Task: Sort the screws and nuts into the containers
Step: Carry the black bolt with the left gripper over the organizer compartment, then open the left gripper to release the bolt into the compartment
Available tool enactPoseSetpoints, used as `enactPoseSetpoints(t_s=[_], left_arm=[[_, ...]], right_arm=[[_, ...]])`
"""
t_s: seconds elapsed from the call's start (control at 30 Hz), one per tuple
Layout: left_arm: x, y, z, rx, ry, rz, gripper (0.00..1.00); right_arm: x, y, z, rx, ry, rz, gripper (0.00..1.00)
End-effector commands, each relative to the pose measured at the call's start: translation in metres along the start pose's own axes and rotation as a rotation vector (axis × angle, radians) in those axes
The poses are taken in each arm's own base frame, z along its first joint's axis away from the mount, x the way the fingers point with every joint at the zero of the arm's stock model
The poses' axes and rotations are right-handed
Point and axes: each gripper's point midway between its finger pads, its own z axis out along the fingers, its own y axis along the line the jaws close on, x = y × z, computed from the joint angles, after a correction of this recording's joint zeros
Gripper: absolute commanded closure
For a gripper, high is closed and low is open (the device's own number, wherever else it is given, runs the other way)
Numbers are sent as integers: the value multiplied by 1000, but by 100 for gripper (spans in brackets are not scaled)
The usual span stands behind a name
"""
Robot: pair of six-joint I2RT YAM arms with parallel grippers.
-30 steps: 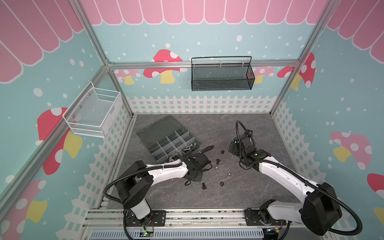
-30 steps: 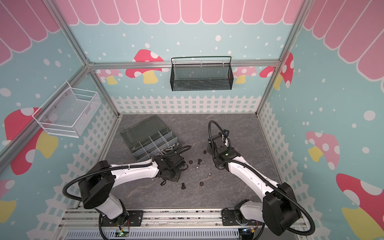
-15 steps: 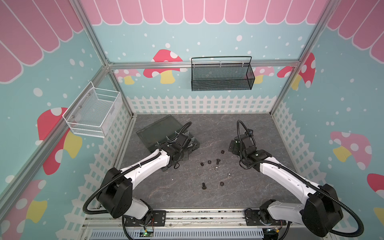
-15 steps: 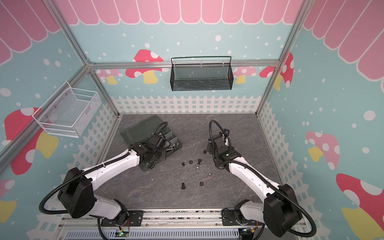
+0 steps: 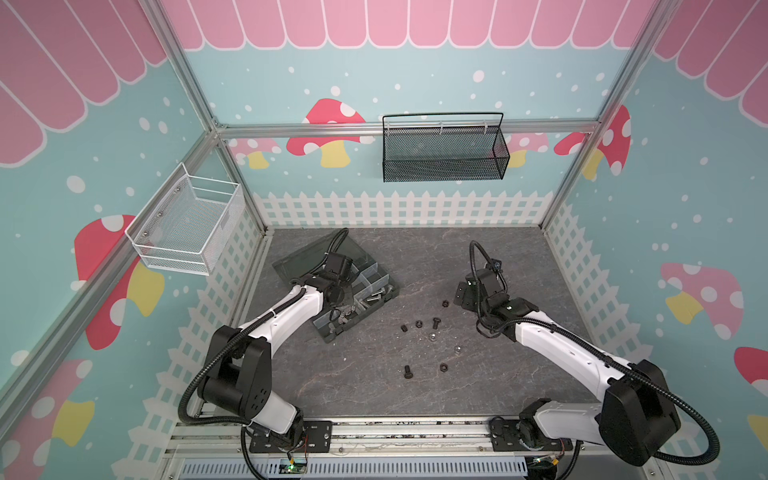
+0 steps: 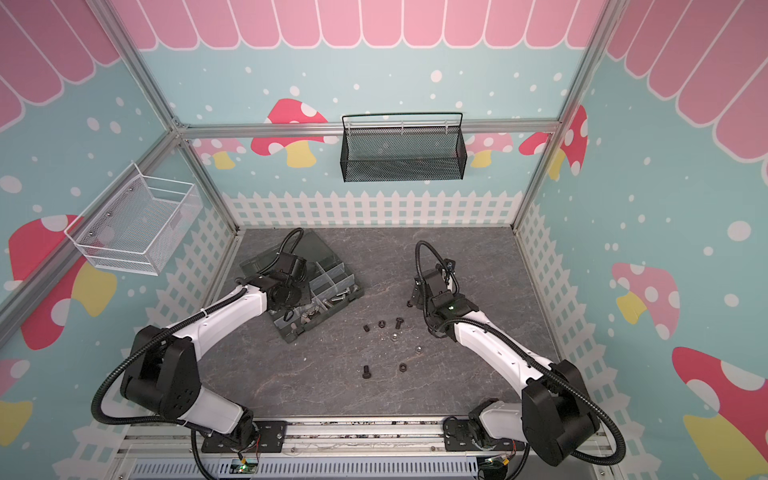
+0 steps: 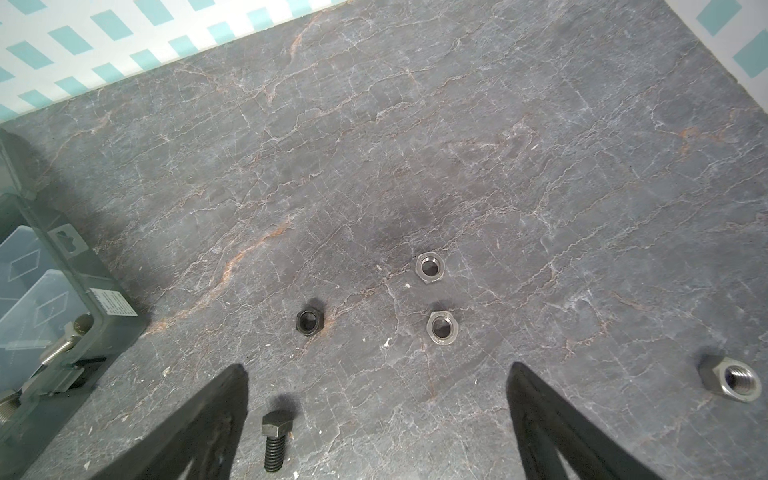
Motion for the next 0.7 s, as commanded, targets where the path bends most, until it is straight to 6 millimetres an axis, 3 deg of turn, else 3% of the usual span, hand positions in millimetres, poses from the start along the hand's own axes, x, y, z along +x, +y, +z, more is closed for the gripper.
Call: enactPoseSetpoints(t_s=[0.0, 0.23, 0.33, 0.4, 0.5, 0.67], left_arm=[[-17, 0, 5, 9, -29, -3, 95], [-21, 9, 22, -10, -9, -8, 94], [-18, 10, 26, -10, 7, -7, 87], [-16, 8, 27, 1, 14, -6, 76], [-14, 5, 23, 24, 16, -9, 69], [-12, -1, -1, 79, -18, -33, 67]], right_arm=[[-6, 3, 1, -6, -9, 19, 2], [-4, 7, 5, -12, 4, 6, 2], [-3, 8, 6, -14, 11, 2, 2], [-3, 9, 7, -15, 13, -1, 2], [-3, 10, 8, -17, 17, -3, 2], [-2, 11, 9, -21, 22, -12, 2]])
